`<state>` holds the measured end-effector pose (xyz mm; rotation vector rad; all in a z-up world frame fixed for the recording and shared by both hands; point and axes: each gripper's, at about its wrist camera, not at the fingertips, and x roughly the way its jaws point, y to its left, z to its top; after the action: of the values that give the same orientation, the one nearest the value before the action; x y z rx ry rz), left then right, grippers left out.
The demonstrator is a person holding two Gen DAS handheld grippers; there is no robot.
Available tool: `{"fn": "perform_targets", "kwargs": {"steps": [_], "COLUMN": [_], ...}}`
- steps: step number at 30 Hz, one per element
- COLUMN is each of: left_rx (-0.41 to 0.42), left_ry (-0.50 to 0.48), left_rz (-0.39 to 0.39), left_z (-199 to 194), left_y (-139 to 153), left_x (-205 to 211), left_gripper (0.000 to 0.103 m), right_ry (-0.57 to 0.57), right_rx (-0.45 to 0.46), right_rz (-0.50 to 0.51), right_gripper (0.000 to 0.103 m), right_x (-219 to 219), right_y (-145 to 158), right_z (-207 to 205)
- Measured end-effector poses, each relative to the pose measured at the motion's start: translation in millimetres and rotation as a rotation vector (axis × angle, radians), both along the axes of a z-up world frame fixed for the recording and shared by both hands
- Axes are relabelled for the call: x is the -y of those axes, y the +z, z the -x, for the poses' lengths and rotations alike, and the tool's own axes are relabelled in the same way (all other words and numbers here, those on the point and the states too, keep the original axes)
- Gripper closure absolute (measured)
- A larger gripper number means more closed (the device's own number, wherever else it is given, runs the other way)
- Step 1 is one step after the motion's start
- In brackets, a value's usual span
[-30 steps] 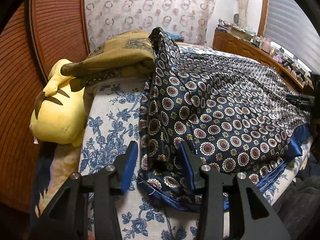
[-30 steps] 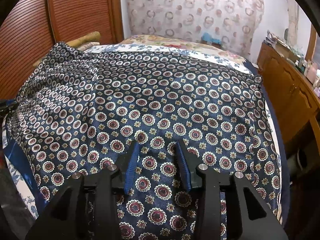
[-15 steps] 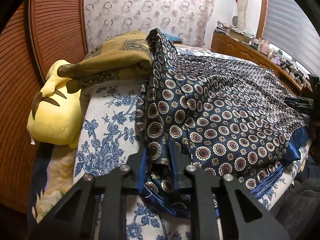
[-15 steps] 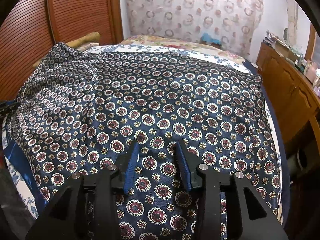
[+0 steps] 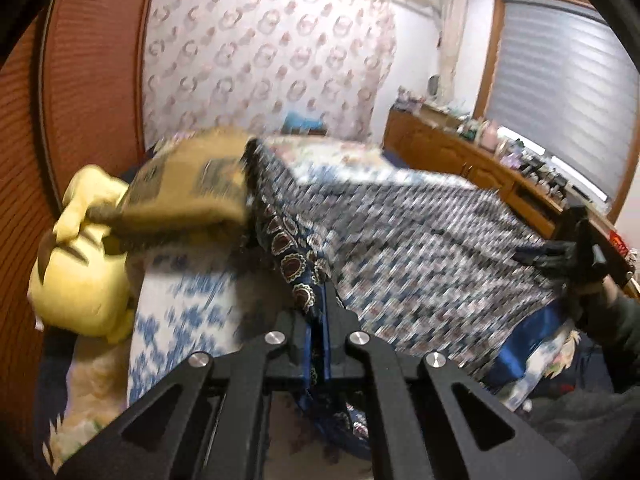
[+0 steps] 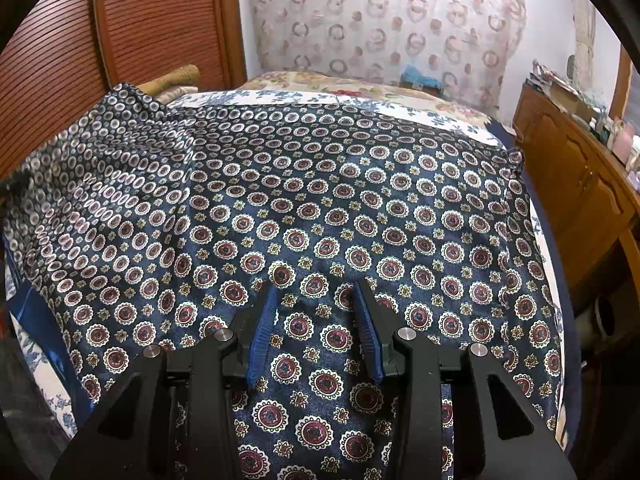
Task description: Fold small clothes
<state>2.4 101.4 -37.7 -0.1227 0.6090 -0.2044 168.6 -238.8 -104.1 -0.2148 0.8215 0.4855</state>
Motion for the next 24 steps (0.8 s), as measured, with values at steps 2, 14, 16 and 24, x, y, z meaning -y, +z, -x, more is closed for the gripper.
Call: {"fn": "perform_targets", "kwargs": {"steps": [2, 14, 16, 24], "left_rx": [0.034, 0.117, 0.120, 0.127], "left_ry": [-0.025, -0.138, -0.148, -0.176], "left_rz": [0.004, -0.007, -0.007, -0.009], "left_z": [-3.6, -32.4, -34.9, -43.6], "left_y": [12.8, 52.7, 54.5, 59.8], "left_x": [7.2, 49.6, 51.9, 64.8], "left_gripper": [0.102, 0.102, 0.102, 0.102], "right_ry": [-0.001, 0.003, 0.005, -0.020], "right_rx": [0.000, -0.014, -0.017, -0.011], "right_rz": [0.000, -0.027, -0.034, 0.016], "right_gripper": [0.064, 0.063, 0.063, 0.045], "right_x": [0.0, 1.6, 2.4, 2.2], "right_y": [0.2, 0.1, 0.1, -0.2], "right_z": [0.3, -1.0, -1.1, 3.4]}}
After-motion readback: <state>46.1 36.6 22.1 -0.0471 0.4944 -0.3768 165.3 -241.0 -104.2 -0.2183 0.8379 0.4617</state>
